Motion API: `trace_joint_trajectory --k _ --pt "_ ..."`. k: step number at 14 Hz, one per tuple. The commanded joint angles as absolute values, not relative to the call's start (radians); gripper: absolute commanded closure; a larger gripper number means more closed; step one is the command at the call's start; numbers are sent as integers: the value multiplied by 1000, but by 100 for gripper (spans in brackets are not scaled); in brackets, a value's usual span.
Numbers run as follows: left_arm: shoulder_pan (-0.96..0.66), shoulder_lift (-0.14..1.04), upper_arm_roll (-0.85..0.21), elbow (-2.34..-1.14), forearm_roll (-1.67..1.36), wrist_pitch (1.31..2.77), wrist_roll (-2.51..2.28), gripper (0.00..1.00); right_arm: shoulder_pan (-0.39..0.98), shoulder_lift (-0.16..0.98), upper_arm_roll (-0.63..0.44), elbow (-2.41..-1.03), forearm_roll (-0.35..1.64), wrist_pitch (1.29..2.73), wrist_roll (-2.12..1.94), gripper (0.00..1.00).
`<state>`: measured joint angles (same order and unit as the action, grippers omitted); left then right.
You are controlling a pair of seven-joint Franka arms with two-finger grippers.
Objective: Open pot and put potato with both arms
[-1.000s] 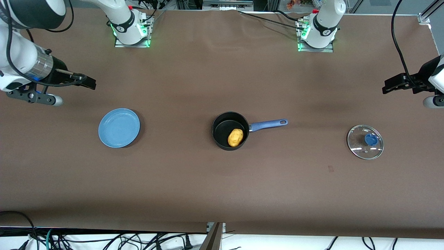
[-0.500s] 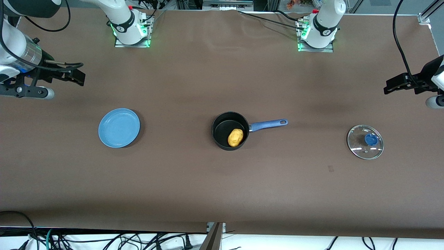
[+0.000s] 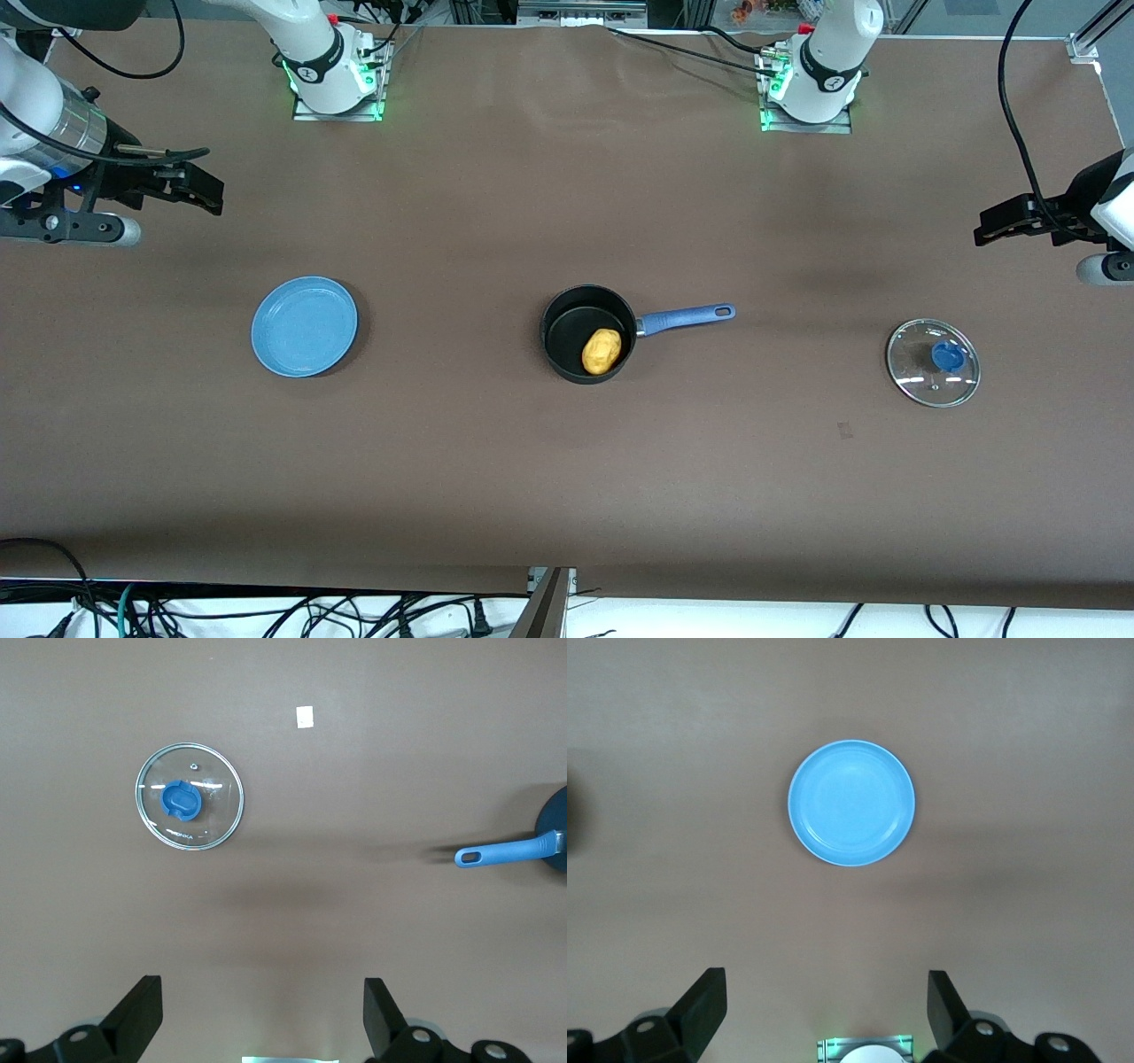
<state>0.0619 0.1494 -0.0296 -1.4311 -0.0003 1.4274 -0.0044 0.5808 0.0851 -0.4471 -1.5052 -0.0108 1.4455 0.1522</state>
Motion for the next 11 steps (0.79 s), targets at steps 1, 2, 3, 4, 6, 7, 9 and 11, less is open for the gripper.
trace_joint_trajectory --k 1,2,3,4,6,7,9,11 --pt "57 167 -29 -1388 15 1396 -14 0 383 41 -234 -1551 -12 1480 127 0" --pt "55 169 -29 -1388 14 1396 -14 0 262 41 -124 -1551 -14 1488 95 0" --pt "55 169 -29 -1388 14 1396 -14 0 161 41 -24 -1551 -15 1499 47 0" --pt "55 169 -29 -1388 12 1396 -14 0 97 41 23 -1551 -15 1503 20 0" --pt "55 169 -28 -1388 14 1396 -12 0 91 46 25 -1545 -15 1505 18 0" --pt "57 169 -28 -1388 15 1397 -12 0 91 52 25 -1534 -14 1505 18 0" --pt "58 169 -28 -1388 14 1397 -11 0 89 72 23 -1508 -11 1503 18 0" --pt "54 170 -29 -1388 15 1397 -12 0 87 86 23 -1468 -15 1493 17 0"
